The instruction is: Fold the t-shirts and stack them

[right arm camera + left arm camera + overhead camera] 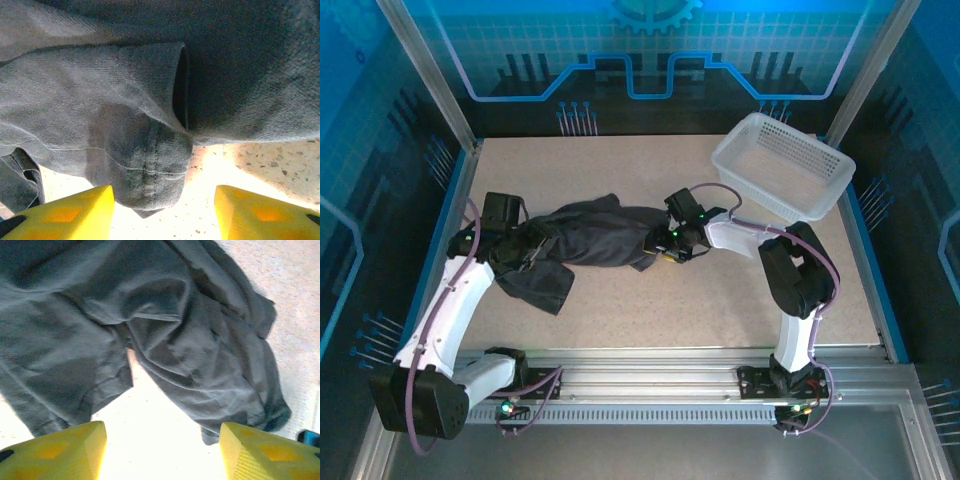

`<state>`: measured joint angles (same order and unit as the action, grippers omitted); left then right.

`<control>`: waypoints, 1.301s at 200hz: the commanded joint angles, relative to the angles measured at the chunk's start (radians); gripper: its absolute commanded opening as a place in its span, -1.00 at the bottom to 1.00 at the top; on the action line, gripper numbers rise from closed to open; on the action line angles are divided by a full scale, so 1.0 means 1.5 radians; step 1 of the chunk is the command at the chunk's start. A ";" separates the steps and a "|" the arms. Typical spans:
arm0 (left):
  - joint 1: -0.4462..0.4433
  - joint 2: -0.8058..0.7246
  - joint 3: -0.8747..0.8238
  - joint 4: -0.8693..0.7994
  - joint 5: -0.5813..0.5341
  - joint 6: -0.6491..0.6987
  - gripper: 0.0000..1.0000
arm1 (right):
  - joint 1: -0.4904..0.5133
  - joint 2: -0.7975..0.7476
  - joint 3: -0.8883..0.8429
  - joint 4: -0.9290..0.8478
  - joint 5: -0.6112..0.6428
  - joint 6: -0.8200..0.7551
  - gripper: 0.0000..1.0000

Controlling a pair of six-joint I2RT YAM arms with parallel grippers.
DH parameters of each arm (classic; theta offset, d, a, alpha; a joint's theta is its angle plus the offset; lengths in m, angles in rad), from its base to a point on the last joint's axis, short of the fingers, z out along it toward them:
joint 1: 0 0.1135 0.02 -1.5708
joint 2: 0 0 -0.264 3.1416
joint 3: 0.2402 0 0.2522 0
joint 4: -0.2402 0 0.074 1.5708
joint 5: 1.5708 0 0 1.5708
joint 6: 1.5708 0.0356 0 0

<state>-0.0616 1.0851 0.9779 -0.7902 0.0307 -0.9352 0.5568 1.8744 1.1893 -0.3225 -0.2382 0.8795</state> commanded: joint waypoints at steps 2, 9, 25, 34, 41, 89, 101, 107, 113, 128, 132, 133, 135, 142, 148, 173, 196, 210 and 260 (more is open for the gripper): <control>0.005 -0.028 -0.020 0.112 0.103 0.026 0.28 | -0.009 0.019 -0.005 0.064 -0.035 0.018 0.13; 0.005 -0.032 -0.028 0.139 0.126 0.026 0.29 | -0.009 0.024 -0.004 0.072 -0.039 0.019 0.11; 0.003 -0.036 -0.036 0.170 0.159 0.026 0.29 | -0.012 0.032 0.001 0.084 -0.043 0.026 0.04; 0.003 -0.036 -0.037 0.176 0.170 0.028 0.29 | -0.013 0.034 0.004 0.091 -0.047 0.032 -0.01; 0.002 -0.036 -0.037 0.176 0.175 0.031 0.29 | -0.014 0.035 0.005 0.094 -0.048 0.036 -0.05; 0.000 -0.039 -0.037 0.174 0.182 0.036 0.29 | -0.016 0.007 0.000 0.085 -0.048 0.044 -0.17; -0.001 -0.038 -0.038 0.174 0.183 0.036 0.29 | -0.015 -0.002 -0.003 0.083 -0.046 0.046 -0.22; -0.001 -0.037 -0.038 0.175 0.183 0.036 0.29 | -0.014 -0.006 -0.004 0.083 -0.047 0.047 -0.26; -0.001 -0.036 -0.038 0.175 0.183 0.036 0.29 | -0.014 -0.007 -0.003 0.082 -0.048 0.047 -0.31; -0.002 -0.033 -0.039 0.176 0.184 0.037 0.29 | -0.013 -0.010 0.000 0.076 -0.047 0.049 -0.40; -0.002 -0.033 -0.039 0.177 0.184 0.037 0.28 | -0.013 -0.011 0.002 0.073 -0.046 0.050 -0.41; -0.002 -0.033 -0.039 0.176 0.184 0.037 0.28 | -0.013 -0.011 0.002 0.072 -0.046 0.049 -0.42; -0.002 -0.032 -0.039 0.177 0.184 0.037 0.28 | -0.013 -0.011 0.003 0.070 -0.045 0.049 -0.42; -0.003 -0.031 -0.039 0.177 0.183 0.037 0.28 | -0.012 -0.013 0.006 0.062 -0.041 0.048 -0.45; -0.003 -0.031 -0.039 0.177 0.183 0.037 0.28 | -0.011 -0.016 0.008 0.053 -0.037 0.047 -0.49; -0.004 -0.030 -0.040 0.179 0.183 0.037 0.28 | -0.008 -0.024 0.014 0.028 -0.024 0.041 -0.87; -0.006 -0.031 -0.039 0.176 0.182 0.038 0.27 | -0.008 -0.040 0.023 -0.016 0.004 0.035 -0.94; -0.007 -0.031 -0.037 0.170 0.179 0.041 0.27 | -0.009 -0.064 0.034 -0.053 0.038 0.023 -0.99; -0.011 -0.034 -0.038 0.148 0.162 0.043 0.27 | -0.037 -0.177 0.157 -0.227 0.138 -0.071 -1.00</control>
<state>-0.0685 1.0458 0.9329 -0.5419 0.2783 -0.8906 0.5400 1.7256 1.3117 -0.4969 -0.1337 0.8677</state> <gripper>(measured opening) 0.637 0.064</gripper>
